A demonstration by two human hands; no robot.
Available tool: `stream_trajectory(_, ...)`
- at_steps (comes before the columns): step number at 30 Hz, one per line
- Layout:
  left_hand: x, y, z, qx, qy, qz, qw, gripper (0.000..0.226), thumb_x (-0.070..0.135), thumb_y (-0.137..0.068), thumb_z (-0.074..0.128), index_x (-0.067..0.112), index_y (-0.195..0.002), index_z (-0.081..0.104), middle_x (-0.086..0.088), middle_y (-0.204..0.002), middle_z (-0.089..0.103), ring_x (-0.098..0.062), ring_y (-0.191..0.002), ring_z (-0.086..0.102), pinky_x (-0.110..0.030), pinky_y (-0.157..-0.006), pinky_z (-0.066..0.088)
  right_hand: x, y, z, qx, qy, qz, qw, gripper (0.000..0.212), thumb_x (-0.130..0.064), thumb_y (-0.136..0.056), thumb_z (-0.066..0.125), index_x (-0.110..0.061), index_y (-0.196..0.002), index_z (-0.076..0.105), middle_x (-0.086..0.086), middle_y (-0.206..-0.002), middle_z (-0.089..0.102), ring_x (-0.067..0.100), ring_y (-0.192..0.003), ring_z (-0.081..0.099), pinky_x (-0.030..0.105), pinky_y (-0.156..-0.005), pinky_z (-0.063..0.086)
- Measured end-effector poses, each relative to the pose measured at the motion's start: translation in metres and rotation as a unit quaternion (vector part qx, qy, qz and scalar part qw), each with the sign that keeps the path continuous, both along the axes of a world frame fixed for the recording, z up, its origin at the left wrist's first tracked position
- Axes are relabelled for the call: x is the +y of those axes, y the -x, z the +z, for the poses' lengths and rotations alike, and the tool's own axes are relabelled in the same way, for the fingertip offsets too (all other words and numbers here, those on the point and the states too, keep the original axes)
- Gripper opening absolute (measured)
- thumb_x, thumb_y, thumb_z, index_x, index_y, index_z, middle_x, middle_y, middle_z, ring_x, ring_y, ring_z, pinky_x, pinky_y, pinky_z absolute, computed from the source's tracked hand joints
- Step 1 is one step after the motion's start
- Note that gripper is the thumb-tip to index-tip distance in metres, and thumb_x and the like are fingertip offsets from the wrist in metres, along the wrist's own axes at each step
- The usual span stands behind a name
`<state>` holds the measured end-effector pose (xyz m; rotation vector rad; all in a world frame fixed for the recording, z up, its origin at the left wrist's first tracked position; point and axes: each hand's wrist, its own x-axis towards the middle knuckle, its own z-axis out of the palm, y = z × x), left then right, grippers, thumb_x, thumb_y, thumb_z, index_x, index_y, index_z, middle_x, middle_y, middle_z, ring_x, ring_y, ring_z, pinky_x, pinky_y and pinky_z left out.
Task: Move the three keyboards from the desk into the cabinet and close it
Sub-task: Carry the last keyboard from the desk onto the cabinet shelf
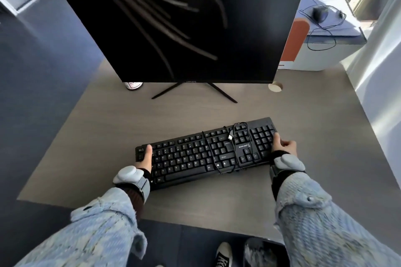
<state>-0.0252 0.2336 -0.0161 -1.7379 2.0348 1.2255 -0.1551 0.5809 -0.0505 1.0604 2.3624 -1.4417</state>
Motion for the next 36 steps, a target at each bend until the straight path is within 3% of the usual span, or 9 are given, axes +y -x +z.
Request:
stream_trajectory(5, -0.047, -0.014, 0.020, 0.032, 0.032, 0.034, 0.998, 0.092, 0.069, -0.085, 0.032, -0.007, -0.136, 0.042, -0.028, -0.143, 0.043, -0.040, -0.135, 0.038, -0.042, -0.117, 0.018, -0.057, 0.000, 0.035, 0.054, 0.029, 0.011, 0.998, 0.050, -0.051, -0.083, 0.053, -0.008, -0.108, 0.050, 0.009, -0.088, 0.058, 0.033, -0.094, 0.063, 0.031, -0.078, 0.036)
stream_trajectory(9, -0.104, -0.056, 0.039, 0.064, 0.026, 0.085, 0.994, 0.091, 0.069, -0.085, 0.031, -0.008, -0.130, 0.048, -0.028, -0.139, 0.048, -0.041, -0.130, 0.044, -0.043, -0.115, 0.023, -0.137, -0.016, 0.063, 0.081, 0.051, 0.043, 0.995, 0.052, -0.052, -0.080, 0.055, -0.011, -0.112, 0.050, 0.014, -0.108, 0.065, 0.033, -0.098, 0.063, 0.036, -0.086, 0.043)
stream_trajectory(14, -0.180, -0.126, 0.066, 0.091, 0.038, 0.160, 0.982, 0.091, 0.066, -0.087, 0.033, -0.007, -0.141, 0.035, -0.027, -0.150, 0.033, -0.038, -0.141, 0.029, -0.040, -0.119, 0.011, -0.245, -0.057, 0.086, 0.067, 0.040, 0.109, 0.991, 0.056, -0.061, -0.076, 0.052, -0.017, -0.111, 0.047, 0.013, -0.113, 0.062, 0.033, -0.098, 0.061, 0.034, -0.078, 0.037)
stream_trajectory(20, -0.292, -0.222, 0.093, 0.119, 0.056, 0.231, 0.964, 0.087, 0.066, -0.087, 0.033, -0.010, -0.127, 0.051, -0.029, -0.134, 0.052, -0.042, -0.125, 0.047, -0.040, -0.109, 0.026, -0.390, -0.112, 0.114, 0.086, 0.049, 0.187, 0.977, 0.057, -0.063, -0.077, 0.051, -0.017, -0.111, 0.046, 0.013, -0.115, 0.062, 0.033, -0.102, 0.060, 0.035, -0.078, 0.034)
stream_trajectory(25, -0.375, -0.310, 0.105, 0.146, 0.070, 0.330, 0.930, 0.084, 0.064, -0.086, 0.039, -0.006, -0.133, 0.046, -0.025, -0.140, 0.048, -0.040, -0.129, 0.044, -0.042, -0.109, 0.026, -0.508, -0.165, 0.120, 0.088, 0.083, 0.265, 0.957, 0.056, -0.061, -0.078, 0.053, -0.015, -0.111, 0.046, 0.015, -0.113, 0.063, 0.035, -0.101, 0.061, 0.033, -0.078, 0.035)
stream_trajectory(30, -0.430, -0.376, 0.101, 0.135, 0.072, 0.389, 0.909, 0.085, 0.066, -0.085, 0.038, -0.007, -0.126, 0.051, -0.025, -0.133, 0.054, -0.040, -0.122, 0.050, -0.040, -0.101, 0.033, -0.605, -0.194, 0.118, 0.086, 0.103, 0.326, 0.936, 0.052, -0.055, -0.082, 0.053, -0.012, -0.111, 0.047, 0.018, -0.113, 0.063, 0.035, -0.103, 0.061, 0.034, -0.084, 0.039)
stream_trajectory(36, -0.488, -0.413, 0.103, 0.119, 0.072, 0.431, 0.892, 0.088, 0.065, -0.088, 0.031, -0.008, -0.135, 0.043, -0.026, -0.142, 0.046, -0.040, -0.130, 0.044, -0.041, -0.108, 0.028, -0.715, -0.210, 0.115, 0.081, 0.142, 0.367, 0.916, 0.047, -0.047, -0.086, 0.052, -0.008, -0.113, 0.050, 0.019, -0.116, 0.063, 0.035, -0.106, 0.059, 0.035, -0.089, 0.039)
